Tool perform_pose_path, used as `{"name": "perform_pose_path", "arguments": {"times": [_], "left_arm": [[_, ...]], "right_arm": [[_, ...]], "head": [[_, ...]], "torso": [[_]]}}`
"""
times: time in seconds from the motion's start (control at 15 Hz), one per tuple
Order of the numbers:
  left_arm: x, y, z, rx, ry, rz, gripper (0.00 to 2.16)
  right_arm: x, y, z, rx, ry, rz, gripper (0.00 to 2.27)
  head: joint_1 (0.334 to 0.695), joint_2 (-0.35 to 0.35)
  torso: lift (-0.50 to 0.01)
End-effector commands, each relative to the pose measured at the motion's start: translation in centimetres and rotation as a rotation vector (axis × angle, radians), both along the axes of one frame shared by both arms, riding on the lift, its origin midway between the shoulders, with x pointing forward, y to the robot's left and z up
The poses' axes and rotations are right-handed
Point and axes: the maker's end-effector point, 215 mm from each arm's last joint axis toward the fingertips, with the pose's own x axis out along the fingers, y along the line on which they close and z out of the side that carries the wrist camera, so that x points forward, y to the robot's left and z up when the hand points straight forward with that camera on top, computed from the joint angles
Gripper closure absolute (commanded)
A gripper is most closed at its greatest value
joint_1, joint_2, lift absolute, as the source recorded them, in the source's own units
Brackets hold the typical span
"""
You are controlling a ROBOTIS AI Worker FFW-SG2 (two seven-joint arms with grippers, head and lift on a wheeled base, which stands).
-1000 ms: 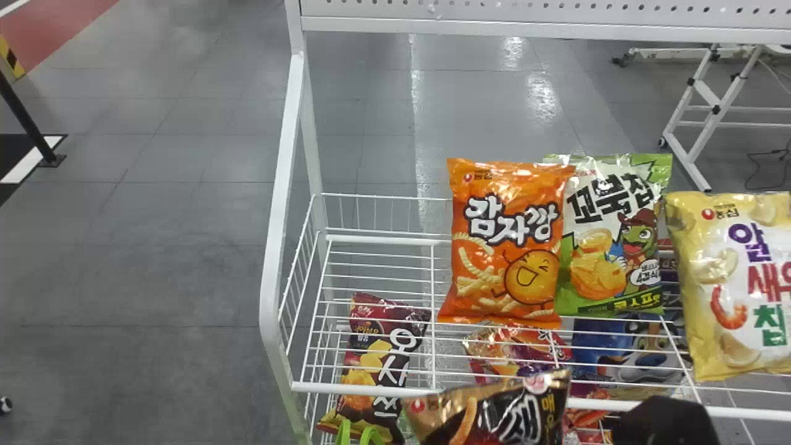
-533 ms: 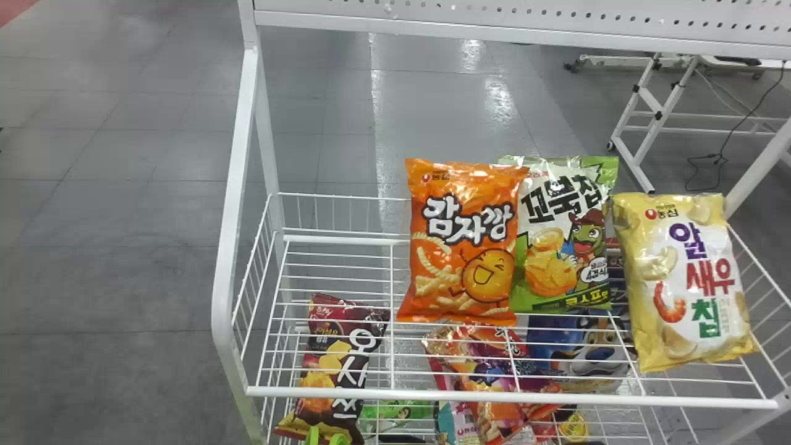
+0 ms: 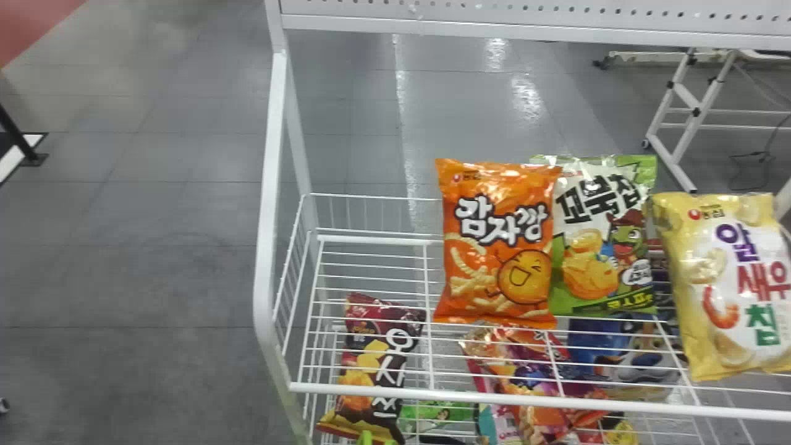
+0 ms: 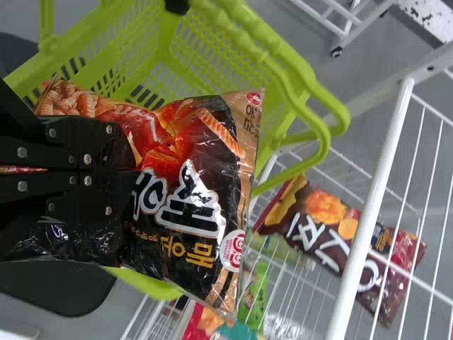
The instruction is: Hold basket handle with left hand then pick spicy shrimp crackers with right hand and place into basket
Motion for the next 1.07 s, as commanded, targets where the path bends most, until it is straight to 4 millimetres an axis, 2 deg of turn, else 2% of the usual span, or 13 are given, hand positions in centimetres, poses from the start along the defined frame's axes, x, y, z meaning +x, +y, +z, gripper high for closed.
{"name": "perform_pose_path", "arguments": {"times": [0.0, 0.27, 0.53, 0.73, 0.8, 0.93, 1.0], "left_arm": [[-0.1, -0.6, 0.1, -0.007, -0.001, -0.009, 1.9], [-0.4, -0.6, 0.3, -0.009, 0.0, -0.009, 1.9], [-0.7, -1.1, 0.5, -0.017, 0.0, -0.019, 1.9], [-0.9, -1.1, 0.5, -0.017, 0.001, -0.02, 1.9], [-1.0, -1.1, 0.5, -0.017, 0.002, -0.02, 1.9], [-1.1, -1.1, 0.6, -0.016, 0.0, -0.021, 1.9], [-1.1, -1.1, 0.6, -0.016, 0.0, -0.021, 1.9]], "right_arm": [[-0.1, 2.4, -0.5, 0.016, 0.01, 0.033, 1.86], [-1.1, 4.4, -2.4, 0.009, 0.047, 0.064, 1.86], [-1.1, 6.1, -3.9, 0.005, 0.043, 0.086, 1.86], [-1.8, 6.6, -5.4, -0.004, 0.075, 0.103, 1.82], [-1.8, 6.8, -5.7, 0.0, 0.076, 0.1, 1.5], [-2.2, 6.6, -6.3, -0.01, 0.098, 0.106, 0.31], [-2.4, 6.2, -6.5, -0.021, 0.105, 0.109, 0.08]], "head": [[0.695, 0.053], [0.695, 0.181], [0.695, 0.25], [0.695, 0.294], [0.695, 0.313], [0.695, 0.33], [0.695, 0.333]], "torso": [[-0.037], [-0.037], [-0.037], [-0.037], [-0.037], [-0.037], [-0.037]]}}
